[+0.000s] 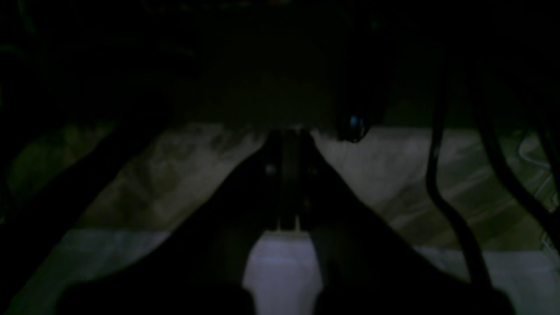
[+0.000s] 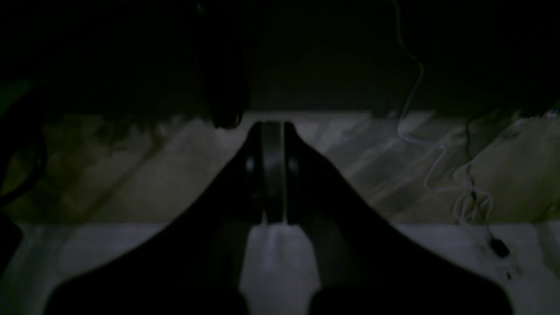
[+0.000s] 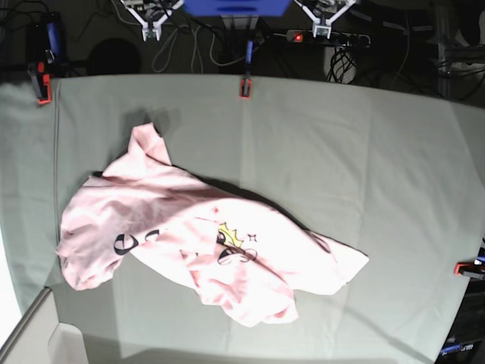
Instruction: Layout the t-shirt on the table in an organized manner, then fold the t-shirt properly
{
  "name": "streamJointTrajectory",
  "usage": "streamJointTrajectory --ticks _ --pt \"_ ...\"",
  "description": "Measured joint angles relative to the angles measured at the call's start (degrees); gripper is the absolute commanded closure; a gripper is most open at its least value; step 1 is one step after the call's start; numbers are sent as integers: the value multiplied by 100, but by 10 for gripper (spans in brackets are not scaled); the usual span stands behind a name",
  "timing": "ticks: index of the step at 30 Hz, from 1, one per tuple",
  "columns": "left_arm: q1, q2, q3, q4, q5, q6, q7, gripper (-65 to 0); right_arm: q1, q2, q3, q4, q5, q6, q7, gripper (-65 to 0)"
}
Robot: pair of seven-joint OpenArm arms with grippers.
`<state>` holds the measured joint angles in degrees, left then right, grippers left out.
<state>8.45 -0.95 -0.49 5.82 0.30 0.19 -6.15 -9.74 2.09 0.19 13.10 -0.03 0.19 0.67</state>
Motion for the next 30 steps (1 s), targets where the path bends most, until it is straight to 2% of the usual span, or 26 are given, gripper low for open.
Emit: streamJointTrajectory --ticks 4,12,19,23,27,30 --pt "621 -101 -15 986 -22 -35 31 0 -734 -2 -13 1054 -2 0 -2 0" --pt "1392 -378 -17 2087 -20 -31 68 0 -1582 66 -26 2260 -11 0 -39 0" --pt "2258 -479 -17 3609 -24 -39 72 0 -2618 98 -22 3960 -17 0 -63 0" --pt "2802 -542 -44 4551 -39 -35 133 0 -3095 238 7 4887 -20 0 -79 0" --pt "3289 -520 -37 5567 -39 -37 120 0 -3567 188 2 5810 -26 4 -111 0" --pt "3613 -588 -17 6282 -39 -42 299 0 -3880 199 17 6590 -46 0 -424 0"
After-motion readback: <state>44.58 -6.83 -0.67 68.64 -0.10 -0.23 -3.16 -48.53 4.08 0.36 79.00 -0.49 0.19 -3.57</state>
